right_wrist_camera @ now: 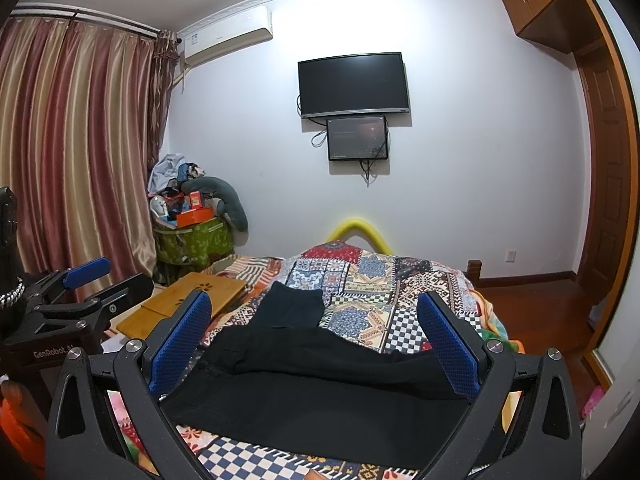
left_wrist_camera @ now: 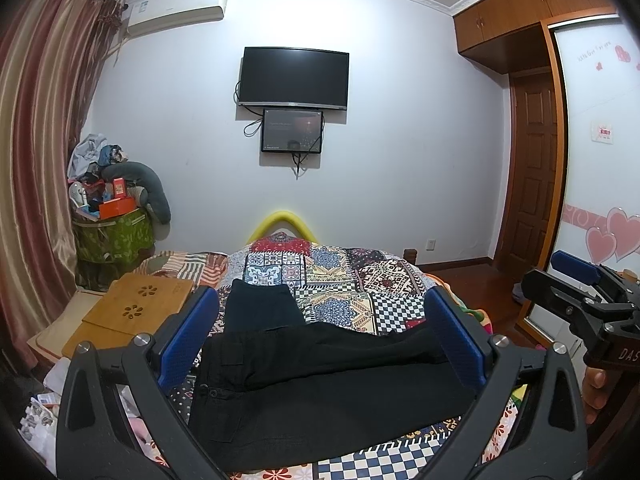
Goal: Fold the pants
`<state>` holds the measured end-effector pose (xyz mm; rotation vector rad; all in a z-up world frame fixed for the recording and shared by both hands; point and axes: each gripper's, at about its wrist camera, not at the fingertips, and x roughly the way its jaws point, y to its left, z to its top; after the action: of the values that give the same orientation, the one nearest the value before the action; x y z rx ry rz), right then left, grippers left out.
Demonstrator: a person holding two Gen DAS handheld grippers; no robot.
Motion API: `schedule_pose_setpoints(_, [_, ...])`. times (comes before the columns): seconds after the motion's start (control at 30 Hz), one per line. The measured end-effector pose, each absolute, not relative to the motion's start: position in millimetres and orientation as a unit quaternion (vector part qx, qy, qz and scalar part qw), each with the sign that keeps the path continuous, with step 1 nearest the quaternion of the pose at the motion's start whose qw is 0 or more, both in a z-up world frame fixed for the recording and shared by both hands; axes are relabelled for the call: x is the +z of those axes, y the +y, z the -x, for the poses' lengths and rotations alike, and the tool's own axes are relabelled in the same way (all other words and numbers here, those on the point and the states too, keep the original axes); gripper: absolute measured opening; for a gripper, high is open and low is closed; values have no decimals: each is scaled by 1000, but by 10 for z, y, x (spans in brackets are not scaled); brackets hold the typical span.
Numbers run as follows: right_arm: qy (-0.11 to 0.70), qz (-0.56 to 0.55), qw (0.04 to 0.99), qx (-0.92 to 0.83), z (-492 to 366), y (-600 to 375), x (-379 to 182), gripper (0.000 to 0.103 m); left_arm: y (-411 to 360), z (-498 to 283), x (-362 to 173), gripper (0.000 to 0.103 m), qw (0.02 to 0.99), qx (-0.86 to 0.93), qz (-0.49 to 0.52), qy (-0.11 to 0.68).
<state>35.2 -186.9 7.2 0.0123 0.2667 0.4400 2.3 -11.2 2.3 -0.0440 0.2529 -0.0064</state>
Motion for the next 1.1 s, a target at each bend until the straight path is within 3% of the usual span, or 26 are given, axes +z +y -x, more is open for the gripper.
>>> schedule_pose_setpoints(0.57, [154,16,967,202,-678,-1832,-76,102,148,-594,-112,103,987,4,27,160])
schedule_pose_setpoints(0.83, [209,45,958,191,-1281,-1779,-423,102,603,-1423,-408,103,973,36,23,227])
schedule_pose_setpoints(1.1, [286,66,937,188,-1993,-1745,-917,102,1191,-2366,-1040,103,944,69,26,320])
